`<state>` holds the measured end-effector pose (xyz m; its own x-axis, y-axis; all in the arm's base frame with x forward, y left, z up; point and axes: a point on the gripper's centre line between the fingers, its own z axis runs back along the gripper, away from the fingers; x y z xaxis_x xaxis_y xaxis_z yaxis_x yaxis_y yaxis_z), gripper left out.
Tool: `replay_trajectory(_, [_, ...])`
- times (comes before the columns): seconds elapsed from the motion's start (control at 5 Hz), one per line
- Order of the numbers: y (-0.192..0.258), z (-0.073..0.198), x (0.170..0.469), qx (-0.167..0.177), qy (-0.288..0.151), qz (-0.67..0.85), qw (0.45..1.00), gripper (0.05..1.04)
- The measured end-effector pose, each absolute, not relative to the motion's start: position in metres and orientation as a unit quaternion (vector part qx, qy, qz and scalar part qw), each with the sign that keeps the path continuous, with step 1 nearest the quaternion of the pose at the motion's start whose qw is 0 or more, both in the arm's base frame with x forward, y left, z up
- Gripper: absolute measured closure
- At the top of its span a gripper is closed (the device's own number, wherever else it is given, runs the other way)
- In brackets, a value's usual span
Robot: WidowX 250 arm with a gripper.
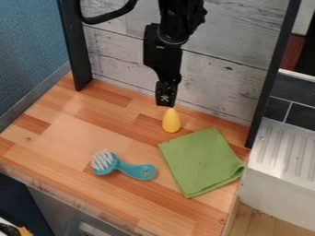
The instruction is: Move the blue brush to the upper left corner of the table
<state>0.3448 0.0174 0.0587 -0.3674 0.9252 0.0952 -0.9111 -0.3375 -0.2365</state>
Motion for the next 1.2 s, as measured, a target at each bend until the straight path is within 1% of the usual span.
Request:
replay_trajectory(0.2, [0.017, 0.048, 0.34, -0.015, -0.117, 0.82, 0.561, 0.083])
replay_trajectory(0.4, [0.022, 0.051, 0.321, -0.013, -0.119, 0.825, 0.552, 0.083])
replay_trajectory(0.6, [0.029, 0.057, 0.295, -0.014, -0.125, 0.826, 0.549, 0.083])
replay_trajectory(0.8, [0.038, 0.05, 0.269, -0.002, -0.135, 0.823, 0.552, 0.083])
replay_trajectory(1.0, [0.041, 0.034, 0.252, 0.025, -0.128, 0.812, 0.569, 0.083])
replay_trajectory(1.2, [0.045, -0.001, 0.24, 0.05, -0.102, 0.803, 0.584, 0.083])
